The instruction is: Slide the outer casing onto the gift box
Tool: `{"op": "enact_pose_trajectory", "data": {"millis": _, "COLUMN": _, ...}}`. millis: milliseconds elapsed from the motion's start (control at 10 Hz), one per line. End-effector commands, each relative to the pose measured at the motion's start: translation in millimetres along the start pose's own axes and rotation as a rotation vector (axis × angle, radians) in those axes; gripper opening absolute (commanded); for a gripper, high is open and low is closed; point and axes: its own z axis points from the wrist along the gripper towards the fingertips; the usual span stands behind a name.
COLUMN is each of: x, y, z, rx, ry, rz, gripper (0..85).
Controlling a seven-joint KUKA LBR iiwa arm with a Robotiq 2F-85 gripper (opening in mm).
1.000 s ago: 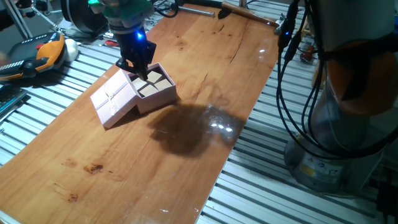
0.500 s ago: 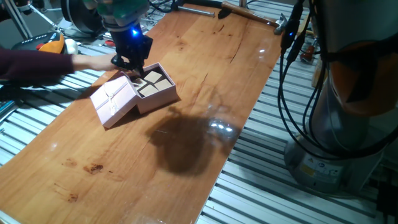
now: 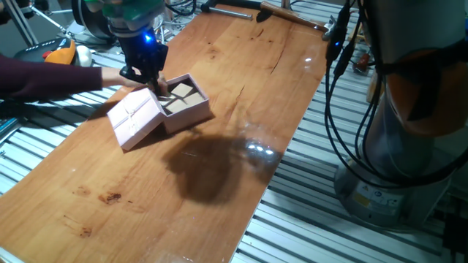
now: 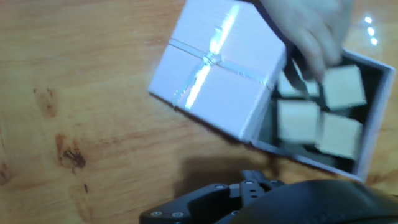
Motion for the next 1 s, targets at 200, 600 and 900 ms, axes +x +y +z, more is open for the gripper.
{"op": "enact_pose_trajectory", "data": {"millis": 200, "x": -6.2, "y": -2.7, "z": -2.7, "rx": -0.006, "ry": -0.028, "rz": -0.044, "gripper": 0.0}}
{"op": "enact_pose_trajectory", "data": {"millis": 600, "x": -15.8, "y": -11.2, "z": -8.0, "rx": -0.022, "ry": -0.022, "rz": -0.082, "gripper": 0.0}}
{"op": "enact_pose_trajectory", "data": {"millis": 900, "x": -15.0, "y": -12.5, "z": -11.0, "rx": -0.020, "ry": -0.001, "rz": -0.035, "gripper": 0.0}}
